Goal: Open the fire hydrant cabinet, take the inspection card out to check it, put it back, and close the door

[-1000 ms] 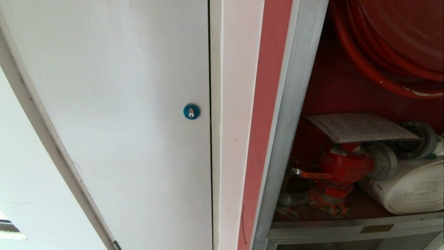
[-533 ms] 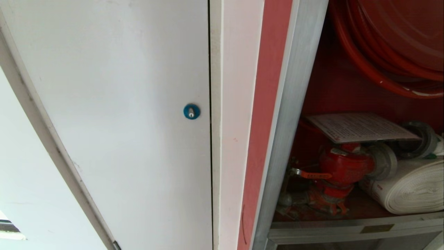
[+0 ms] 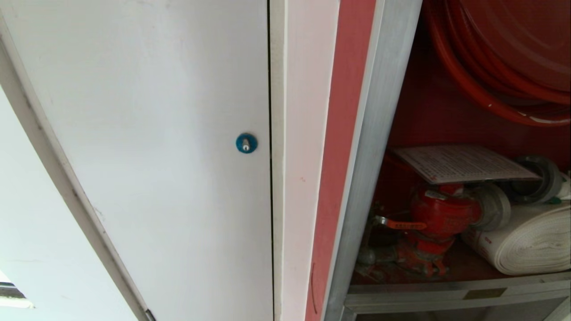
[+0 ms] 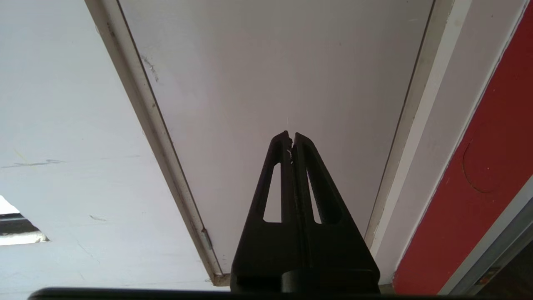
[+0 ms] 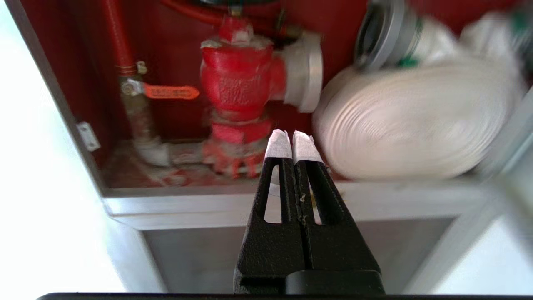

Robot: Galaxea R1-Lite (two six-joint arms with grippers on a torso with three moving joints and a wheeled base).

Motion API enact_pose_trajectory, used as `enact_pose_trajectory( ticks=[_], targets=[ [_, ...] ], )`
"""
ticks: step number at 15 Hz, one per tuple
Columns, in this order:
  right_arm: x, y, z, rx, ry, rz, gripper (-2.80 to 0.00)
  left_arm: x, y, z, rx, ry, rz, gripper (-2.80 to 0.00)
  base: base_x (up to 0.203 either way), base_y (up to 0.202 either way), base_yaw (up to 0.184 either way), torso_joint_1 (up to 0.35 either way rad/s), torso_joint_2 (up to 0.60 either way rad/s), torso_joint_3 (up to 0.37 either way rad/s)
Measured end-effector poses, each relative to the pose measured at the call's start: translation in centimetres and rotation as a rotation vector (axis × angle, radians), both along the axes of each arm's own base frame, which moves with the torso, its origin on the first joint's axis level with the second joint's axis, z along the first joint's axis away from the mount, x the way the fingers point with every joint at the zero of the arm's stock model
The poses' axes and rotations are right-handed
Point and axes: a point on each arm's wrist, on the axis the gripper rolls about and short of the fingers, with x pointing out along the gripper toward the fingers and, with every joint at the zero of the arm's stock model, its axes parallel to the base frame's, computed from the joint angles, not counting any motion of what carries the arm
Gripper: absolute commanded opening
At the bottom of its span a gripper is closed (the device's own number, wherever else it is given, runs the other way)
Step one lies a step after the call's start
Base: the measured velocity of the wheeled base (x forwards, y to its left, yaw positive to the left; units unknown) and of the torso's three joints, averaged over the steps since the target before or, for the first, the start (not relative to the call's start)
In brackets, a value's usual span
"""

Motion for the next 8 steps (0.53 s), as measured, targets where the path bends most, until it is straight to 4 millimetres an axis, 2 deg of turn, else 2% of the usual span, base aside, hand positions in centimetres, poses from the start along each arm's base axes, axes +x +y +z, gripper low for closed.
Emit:
enact_pose_trajectory(
  ticks=[4, 8],
  targets=[
    [0.9, 0.0, 1.7, -0.206, 0.046, 0.006, -2.80, 0.0, 0.0, 0.0, 0.000, 0.000, 0.000, -2.80, 0.000, 0.000, 0.000, 0.000, 0.00, 0.000],
    [2.4, -0.1, 3.6, -0.412, 0.104, 0.085, -2.80, 0.0, 0.0, 0.0, 0.000, 0.000, 0.000, -2.80, 0.000, 0.000, 0.000, 0.000, 0.00, 0.000]
  ],
)
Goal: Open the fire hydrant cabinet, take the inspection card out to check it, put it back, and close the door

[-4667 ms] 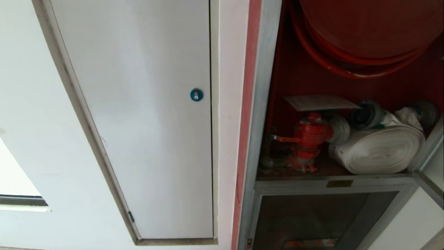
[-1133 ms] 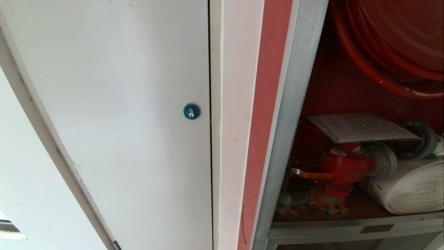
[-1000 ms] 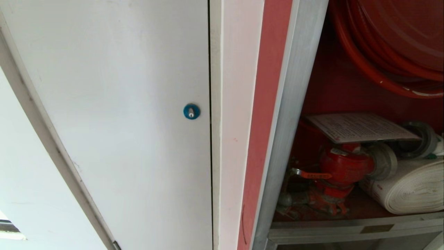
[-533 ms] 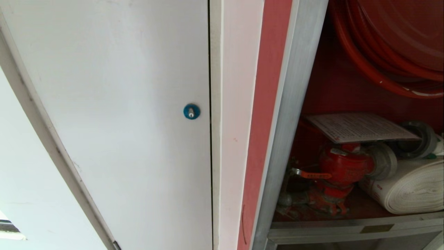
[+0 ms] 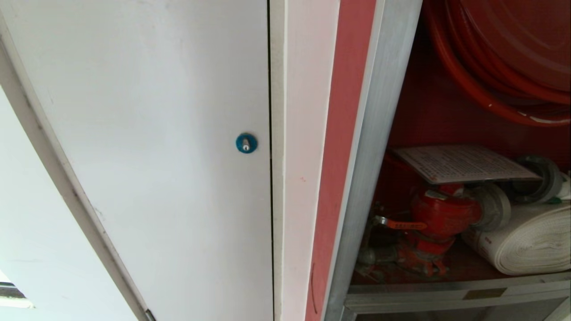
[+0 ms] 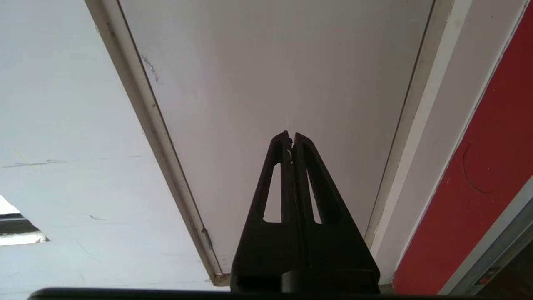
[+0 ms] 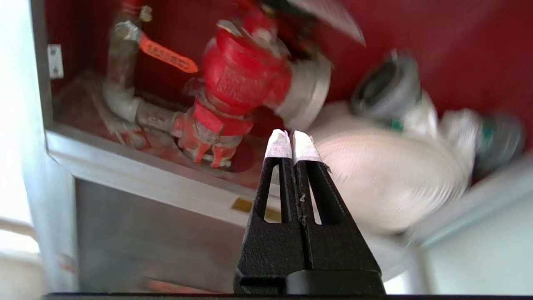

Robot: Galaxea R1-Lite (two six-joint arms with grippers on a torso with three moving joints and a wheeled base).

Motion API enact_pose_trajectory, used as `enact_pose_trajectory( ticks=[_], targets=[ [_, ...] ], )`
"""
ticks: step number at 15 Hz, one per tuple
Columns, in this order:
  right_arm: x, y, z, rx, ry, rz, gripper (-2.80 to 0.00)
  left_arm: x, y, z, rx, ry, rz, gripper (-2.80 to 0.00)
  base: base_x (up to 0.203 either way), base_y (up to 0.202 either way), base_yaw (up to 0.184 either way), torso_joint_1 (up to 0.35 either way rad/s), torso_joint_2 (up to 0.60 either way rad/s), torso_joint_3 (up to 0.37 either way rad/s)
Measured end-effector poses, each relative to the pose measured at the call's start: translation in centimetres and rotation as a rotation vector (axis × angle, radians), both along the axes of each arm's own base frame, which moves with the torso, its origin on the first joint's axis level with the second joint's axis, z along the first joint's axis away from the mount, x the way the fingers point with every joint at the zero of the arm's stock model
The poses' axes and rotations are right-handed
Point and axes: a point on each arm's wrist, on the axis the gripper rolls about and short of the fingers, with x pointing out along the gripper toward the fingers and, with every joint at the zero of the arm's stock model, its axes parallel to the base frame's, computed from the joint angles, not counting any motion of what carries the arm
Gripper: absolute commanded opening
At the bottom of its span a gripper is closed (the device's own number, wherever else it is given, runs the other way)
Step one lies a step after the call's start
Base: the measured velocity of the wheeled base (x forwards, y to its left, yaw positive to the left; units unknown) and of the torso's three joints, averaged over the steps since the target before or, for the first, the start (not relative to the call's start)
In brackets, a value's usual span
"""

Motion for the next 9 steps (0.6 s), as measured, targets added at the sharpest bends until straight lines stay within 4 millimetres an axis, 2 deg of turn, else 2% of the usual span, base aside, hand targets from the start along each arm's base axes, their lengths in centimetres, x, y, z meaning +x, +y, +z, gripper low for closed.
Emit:
enact_pose_trajectory(
  ticks=[4, 9],
  targets=[
    [2.2, 0.2, 2.4, -0.235, 0.047, 0.035, -2.80, 0.0, 0.0, 0.0, 0.000, 0.000, 0.000, -2.80, 0.000, 0.000, 0.000, 0.000, 0.00, 0.000],
    [4.3, 0.4, 3.3, -0.627, 0.096, 0.068, -2.80, 0.0, 0.0, 0.0, 0.000, 0.000, 0.000, -2.80, 0.000, 0.000, 0.000, 0.000, 0.00, 0.000]
  ],
)
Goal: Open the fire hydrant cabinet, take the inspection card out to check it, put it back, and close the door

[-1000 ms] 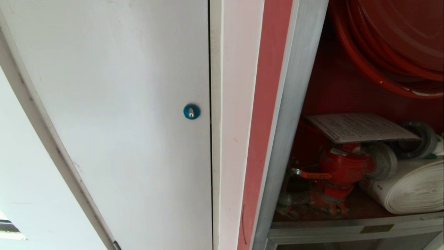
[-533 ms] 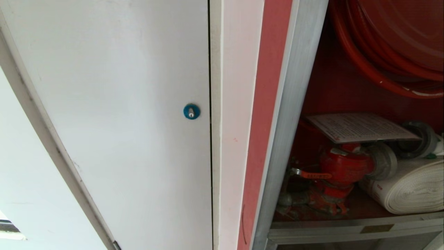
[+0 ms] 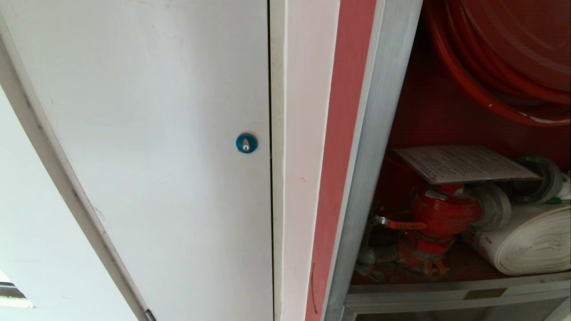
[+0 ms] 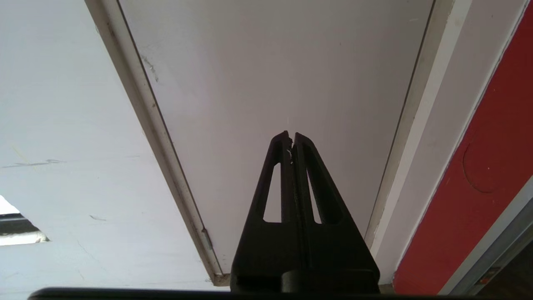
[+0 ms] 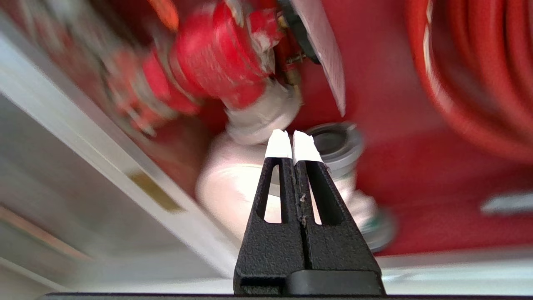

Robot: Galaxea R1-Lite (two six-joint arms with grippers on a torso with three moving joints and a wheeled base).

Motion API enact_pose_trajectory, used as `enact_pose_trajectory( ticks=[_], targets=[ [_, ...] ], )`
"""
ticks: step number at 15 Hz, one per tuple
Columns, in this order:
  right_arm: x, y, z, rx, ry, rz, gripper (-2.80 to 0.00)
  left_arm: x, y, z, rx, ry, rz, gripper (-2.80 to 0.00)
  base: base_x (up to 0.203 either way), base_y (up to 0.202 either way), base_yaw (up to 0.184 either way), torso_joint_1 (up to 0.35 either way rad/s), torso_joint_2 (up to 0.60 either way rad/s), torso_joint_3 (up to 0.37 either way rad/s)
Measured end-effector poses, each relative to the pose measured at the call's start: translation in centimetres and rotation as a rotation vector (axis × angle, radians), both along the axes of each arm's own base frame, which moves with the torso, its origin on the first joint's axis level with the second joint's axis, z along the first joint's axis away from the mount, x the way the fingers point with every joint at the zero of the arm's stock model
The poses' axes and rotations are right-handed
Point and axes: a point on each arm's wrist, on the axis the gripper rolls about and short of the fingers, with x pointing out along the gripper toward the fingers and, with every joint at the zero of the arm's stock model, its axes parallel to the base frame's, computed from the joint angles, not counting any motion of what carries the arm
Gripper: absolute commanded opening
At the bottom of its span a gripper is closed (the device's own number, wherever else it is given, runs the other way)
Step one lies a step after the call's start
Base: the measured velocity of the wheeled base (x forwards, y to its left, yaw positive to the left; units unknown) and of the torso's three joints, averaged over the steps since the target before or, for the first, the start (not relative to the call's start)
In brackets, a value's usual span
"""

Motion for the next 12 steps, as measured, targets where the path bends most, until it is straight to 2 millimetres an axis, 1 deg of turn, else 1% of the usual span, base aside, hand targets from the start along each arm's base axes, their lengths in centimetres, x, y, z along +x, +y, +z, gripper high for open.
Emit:
enact_pose_trajectory(
  ticks=[1, 4, 8, 10, 11, 12],
  targets=[
    [0.23, -0.01, 0.05, -0.074, 0.005, -0.002, -2.80, 0.00, 0.00, 0.00, 0.000, 0.000, 0.000, -2.80, 0.000, 0.000, 0.000, 0.000, 0.00, 0.000],
    [0.51, -0.08, 0.61, -0.215, -0.003, -0.028, -2.80, 0.00, 0.00, 0.00, 0.000, 0.000, 0.000, -2.80, 0.000, 0.000, 0.000, 0.000, 0.00, 0.000],
    [0.81, -0.06, 0.69, -0.252, -0.054, -0.030, -2.80, 0.00, 0.00, 0.00, 0.000, 0.000, 0.000, -2.80, 0.000, 0.000, 0.000, 0.000, 0.00, 0.000],
    [0.80, -0.06, 0.67, -0.303, -0.095, -0.031, -2.80, 0.00, 0.00, 0.00, 0.000, 0.000, 0.000, -2.80, 0.000, 0.000, 0.000, 0.000, 0.00, 0.000],
    [0.78, -0.07, 0.66, -0.339, -0.099, -0.029, -1.89, 0.00, 0.00, 0.00, 0.000, 0.000, 0.000, -2.80, 0.000, 0.000, 0.000, 0.000, 0.00, 0.000],
    [0.78, -0.07, 0.67, -0.373, -0.100, -0.026, 0.00, 0.00, 0.00, 0.00, 0.000, 0.000, 0.000, -2.80, 0.000, 0.000, 0.000, 0.000, 0.00, 0.000]
  ],
)
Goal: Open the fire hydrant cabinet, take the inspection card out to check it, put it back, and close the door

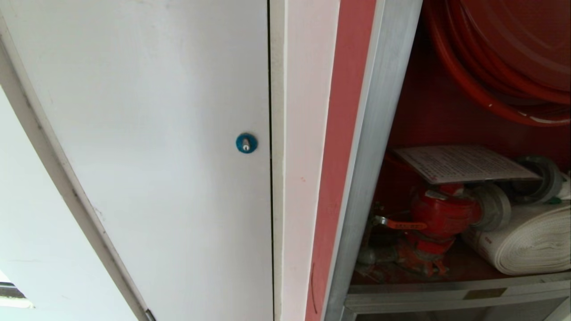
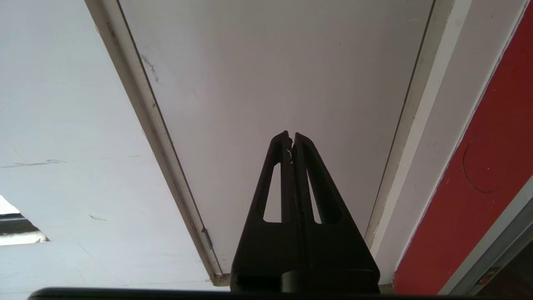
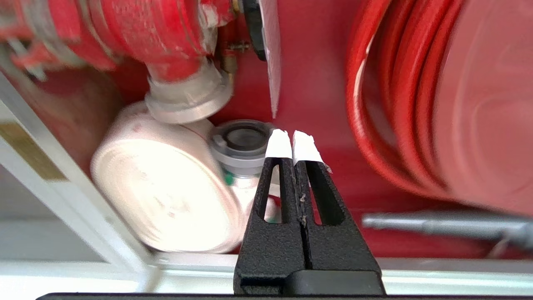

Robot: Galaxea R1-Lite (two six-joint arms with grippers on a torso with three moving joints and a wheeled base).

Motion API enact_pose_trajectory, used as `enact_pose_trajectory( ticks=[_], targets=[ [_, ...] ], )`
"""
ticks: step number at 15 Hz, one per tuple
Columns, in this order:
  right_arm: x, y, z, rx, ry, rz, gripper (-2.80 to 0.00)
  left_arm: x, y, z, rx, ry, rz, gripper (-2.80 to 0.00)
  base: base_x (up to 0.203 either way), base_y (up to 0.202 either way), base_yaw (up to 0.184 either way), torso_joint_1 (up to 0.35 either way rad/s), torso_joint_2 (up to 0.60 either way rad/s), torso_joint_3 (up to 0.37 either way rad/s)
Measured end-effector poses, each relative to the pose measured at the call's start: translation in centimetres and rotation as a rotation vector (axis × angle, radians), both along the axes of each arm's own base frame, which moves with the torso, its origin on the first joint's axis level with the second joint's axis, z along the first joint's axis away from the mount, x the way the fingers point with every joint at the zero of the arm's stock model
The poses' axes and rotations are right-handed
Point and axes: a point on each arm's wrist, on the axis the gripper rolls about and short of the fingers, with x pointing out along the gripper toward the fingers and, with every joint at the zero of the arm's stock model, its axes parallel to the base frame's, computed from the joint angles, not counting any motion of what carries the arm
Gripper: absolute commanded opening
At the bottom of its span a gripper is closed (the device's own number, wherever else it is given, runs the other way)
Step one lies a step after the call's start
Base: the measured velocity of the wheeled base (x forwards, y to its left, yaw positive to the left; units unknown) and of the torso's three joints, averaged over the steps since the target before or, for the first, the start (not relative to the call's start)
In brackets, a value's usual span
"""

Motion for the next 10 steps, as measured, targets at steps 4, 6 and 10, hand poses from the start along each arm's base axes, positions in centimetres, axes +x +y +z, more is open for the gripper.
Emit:
enact_pose_trajectory(
  ticks=[4, 6, 10],
  targets=[
    [0.2, 0.0, 0.2, -0.054, -0.026, -0.014, 0.00, 0.0, 0.0, 0.0, 0.000, 0.000, 0.000, -2.80, 0.000, 0.000, 0.000, 0.000, 0.00, 0.000],
    [0.5, 0.0, 0.6, -0.075, -0.036, -0.020, 0.00, 0.0, 0.0, 0.0, 0.000, 0.000, 0.000, -2.80, 0.000, 0.000, 0.000, 0.000, 0.00, 0.000],
    [2.0, 0.1, 1.7, -0.182, -0.100, -0.025, 0.00, 0.0, 0.0, 0.0, 0.000, 0.000, 0.000, -2.80, 0.000, 0.000, 0.000, 0.000, 0.00, 0.000]
  ],
)
